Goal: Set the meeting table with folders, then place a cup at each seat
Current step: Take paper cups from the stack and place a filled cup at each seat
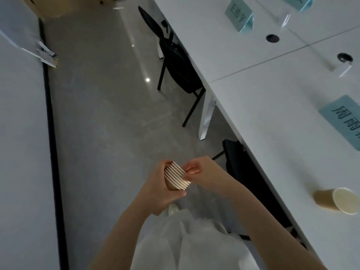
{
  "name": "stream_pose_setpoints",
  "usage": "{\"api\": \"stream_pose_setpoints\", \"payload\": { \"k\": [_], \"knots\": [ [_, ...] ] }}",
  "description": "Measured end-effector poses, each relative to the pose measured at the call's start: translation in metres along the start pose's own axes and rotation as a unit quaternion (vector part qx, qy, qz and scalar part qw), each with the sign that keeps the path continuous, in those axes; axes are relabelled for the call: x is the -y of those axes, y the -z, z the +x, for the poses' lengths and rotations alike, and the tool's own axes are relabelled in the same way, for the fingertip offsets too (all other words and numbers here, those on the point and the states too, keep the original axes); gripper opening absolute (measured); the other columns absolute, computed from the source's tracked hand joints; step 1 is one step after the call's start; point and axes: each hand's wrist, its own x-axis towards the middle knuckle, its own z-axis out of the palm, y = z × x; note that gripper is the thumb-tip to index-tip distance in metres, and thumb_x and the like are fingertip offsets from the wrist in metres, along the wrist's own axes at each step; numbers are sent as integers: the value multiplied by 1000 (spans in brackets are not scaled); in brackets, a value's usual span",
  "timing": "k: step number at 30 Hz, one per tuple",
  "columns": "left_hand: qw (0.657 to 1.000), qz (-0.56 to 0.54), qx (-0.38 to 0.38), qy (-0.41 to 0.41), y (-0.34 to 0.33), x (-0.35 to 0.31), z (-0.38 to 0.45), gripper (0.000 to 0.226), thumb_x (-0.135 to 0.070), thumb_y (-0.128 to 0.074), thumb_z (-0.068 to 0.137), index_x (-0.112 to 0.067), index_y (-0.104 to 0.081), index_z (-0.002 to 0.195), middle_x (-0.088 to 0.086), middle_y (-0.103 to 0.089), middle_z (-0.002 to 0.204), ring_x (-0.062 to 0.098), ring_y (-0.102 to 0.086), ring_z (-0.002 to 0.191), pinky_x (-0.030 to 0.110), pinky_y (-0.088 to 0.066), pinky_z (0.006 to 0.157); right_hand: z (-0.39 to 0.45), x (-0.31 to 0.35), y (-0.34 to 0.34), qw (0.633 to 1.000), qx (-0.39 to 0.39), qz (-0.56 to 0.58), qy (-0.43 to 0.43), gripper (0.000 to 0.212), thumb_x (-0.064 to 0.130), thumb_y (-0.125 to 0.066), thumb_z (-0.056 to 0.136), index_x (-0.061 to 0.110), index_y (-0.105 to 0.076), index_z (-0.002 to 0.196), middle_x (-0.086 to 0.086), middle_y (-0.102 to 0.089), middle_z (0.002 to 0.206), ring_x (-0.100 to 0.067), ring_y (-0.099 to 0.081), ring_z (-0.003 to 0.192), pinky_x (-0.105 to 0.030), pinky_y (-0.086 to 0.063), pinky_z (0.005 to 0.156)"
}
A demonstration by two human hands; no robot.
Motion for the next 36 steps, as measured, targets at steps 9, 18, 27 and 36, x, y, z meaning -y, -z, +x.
{"api": "stream_pose_setpoints", "payload": {
  "k": [9,18,27,36],
  "knots": [
    [999,-27,19,-33,80,18,63,79,-19,-89,60,-32,-43,122,-10,-61,107,1,-62,88,19,-54,71,80,59,6,999,-27,-8,-17,16,21,-69,82,16,-73,96,3,-72,90,-9,-67,85,-25,-51,82],
    [999,-8,23,-43,133,1,184,80,-21,-89,57,-31,-45,123,-10,-63,107,1,-62,91,16,-51,73,187,87,71,998,-52,17,-18,10,17,-68,82,22,-72,89,-1,-74,90,-14,-70,86,-34,-55,88],
    [999,0,-7,-50,198,-54,332,82,-23,-89,59,-35,-43,126,-13,-60,108,0,-61,92,15,-49,71,302,137,204,990,-137,43,-5,16,15,-69,82,18,-69,98,0,-71,91,-12,-67,89,-29,-54,83],
    [1000,-26,1,-7,249,-76,439,80,-19,-86,66,-34,-38,128,-9,-58,107,3,-60,90,8,-46,60,388,146,271,954,-291,61,-47,18,14,-69,80,22,-67,96,5,-70,91,-8,-65,88,-20,-50,78]
  ]
}}
